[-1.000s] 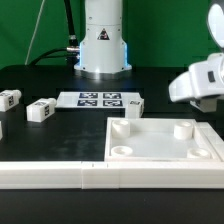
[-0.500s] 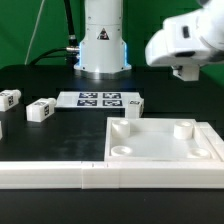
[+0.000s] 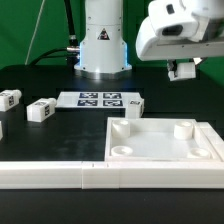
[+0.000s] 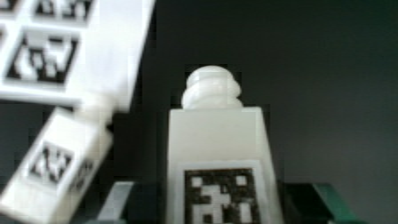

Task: Assemble one leg

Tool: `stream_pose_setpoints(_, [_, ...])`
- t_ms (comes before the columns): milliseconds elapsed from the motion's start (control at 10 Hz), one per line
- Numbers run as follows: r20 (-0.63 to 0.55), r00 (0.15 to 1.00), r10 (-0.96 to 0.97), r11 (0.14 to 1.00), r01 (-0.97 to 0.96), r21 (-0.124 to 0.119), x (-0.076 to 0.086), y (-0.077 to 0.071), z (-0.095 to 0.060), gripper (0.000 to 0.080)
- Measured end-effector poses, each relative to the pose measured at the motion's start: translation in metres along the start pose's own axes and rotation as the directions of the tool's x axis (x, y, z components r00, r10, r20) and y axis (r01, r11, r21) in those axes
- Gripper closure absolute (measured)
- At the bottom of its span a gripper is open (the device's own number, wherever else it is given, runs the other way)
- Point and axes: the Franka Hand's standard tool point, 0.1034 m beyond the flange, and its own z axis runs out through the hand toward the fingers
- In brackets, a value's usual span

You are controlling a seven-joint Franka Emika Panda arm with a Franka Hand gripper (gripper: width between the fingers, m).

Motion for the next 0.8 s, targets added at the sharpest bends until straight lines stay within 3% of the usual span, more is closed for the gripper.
stream_pose_setpoints(200, [-0.110, 0.993, -0.046, 0.999, 0.047, 0.009, 0.004, 0.035, -0.006, 0.0511])
stream_pose_setpoints(400, [-0.298, 0.953, -0.055, 0.998, 0.057, -0.001, 0.012, 0.057, -0.029, 0.0511])
stream_pose_setpoints(700, [-0.554, 0.831, -0.059, 0.998, 0.047, -0.037, 0.015, 0.061, -0.027, 0.0511])
stream_pose_setpoints(800, [-0.585, 0.809, -0.059, 0.998, 0.043, -0.042, 0.015, 0.063, -0.024, 0.0511])
